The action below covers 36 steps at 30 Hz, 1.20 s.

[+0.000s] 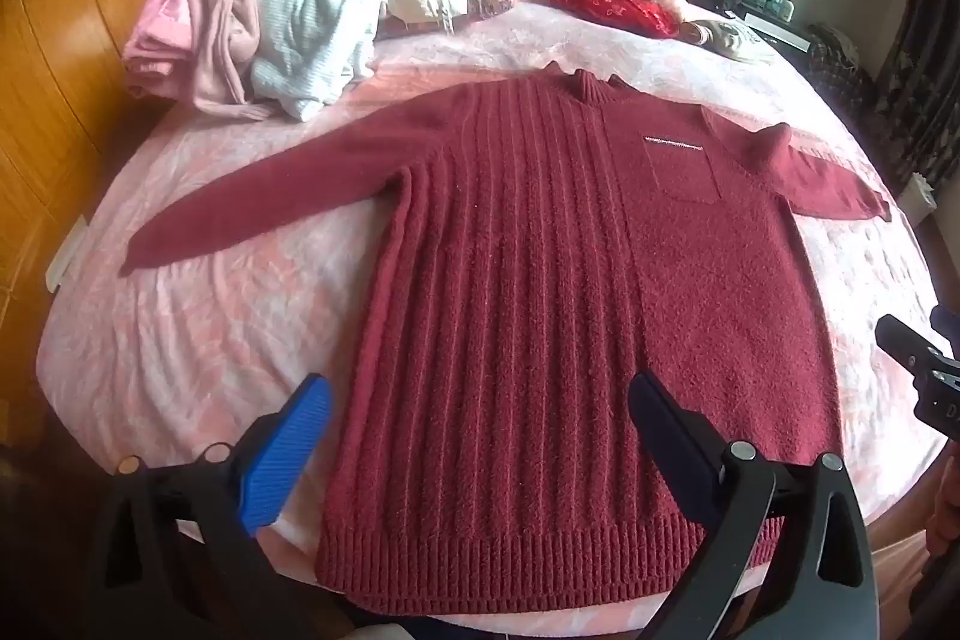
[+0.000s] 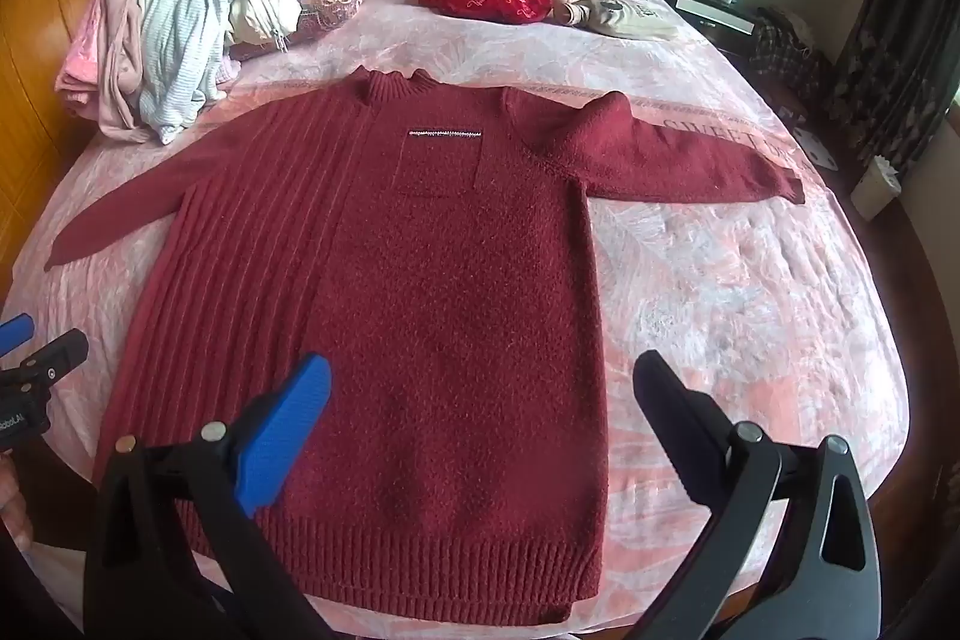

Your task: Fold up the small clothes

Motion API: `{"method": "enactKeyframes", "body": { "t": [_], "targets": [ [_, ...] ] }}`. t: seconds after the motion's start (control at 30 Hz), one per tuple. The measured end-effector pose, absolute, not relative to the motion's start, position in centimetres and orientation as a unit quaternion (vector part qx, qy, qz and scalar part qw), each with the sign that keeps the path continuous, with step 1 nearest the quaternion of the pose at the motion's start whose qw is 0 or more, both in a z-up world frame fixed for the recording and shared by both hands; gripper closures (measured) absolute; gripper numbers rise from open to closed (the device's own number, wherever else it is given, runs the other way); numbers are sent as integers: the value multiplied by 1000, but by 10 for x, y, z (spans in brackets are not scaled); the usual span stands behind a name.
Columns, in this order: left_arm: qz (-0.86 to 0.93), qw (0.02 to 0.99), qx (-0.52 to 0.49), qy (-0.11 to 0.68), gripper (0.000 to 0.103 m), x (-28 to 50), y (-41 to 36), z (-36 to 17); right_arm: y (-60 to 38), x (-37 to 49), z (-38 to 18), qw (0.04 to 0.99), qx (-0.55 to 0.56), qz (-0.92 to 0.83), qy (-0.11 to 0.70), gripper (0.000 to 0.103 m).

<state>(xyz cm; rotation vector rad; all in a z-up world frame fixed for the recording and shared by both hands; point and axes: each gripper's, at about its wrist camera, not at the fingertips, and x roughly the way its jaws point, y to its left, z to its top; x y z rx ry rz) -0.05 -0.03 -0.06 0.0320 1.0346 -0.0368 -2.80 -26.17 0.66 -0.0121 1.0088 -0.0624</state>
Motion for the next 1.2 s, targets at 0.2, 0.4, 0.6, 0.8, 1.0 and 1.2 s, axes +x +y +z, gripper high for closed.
{"method": "enactKeyframes", "body": {
  "t": [0.2, 0.4, 0.6, 0.8, 1.0, 1.2],
  "targets": [
    [-8, 866, 27, 499, 4, 1, 0, 1, -260, -24, 9, 872, -1, -34, 489, 3],
    [-6, 868, 21, 496, 4, 2, 1, -1, -263, -23, 1, 873, 1, -31, 487, 3],
    [-4, 870, 20, 493, 4, 2, 2, 1, -265, -26, 2, 873, 1, -29, 487, 3],
    [-4, 870, 21, 493, 4, 1, 1, 0, -264, -26, 2, 873, 0, -29, 488, 3],
    [-4, 870, 21, 492, 4, 1, 1, -1, -262, -26, 1, 872, -2, -29, 488, 3],
    [-3, 870, 22, 492, 4, 1, 1, -1, -262, -26, 1, 872, -3, -28, 488, 3]
  ]
}}
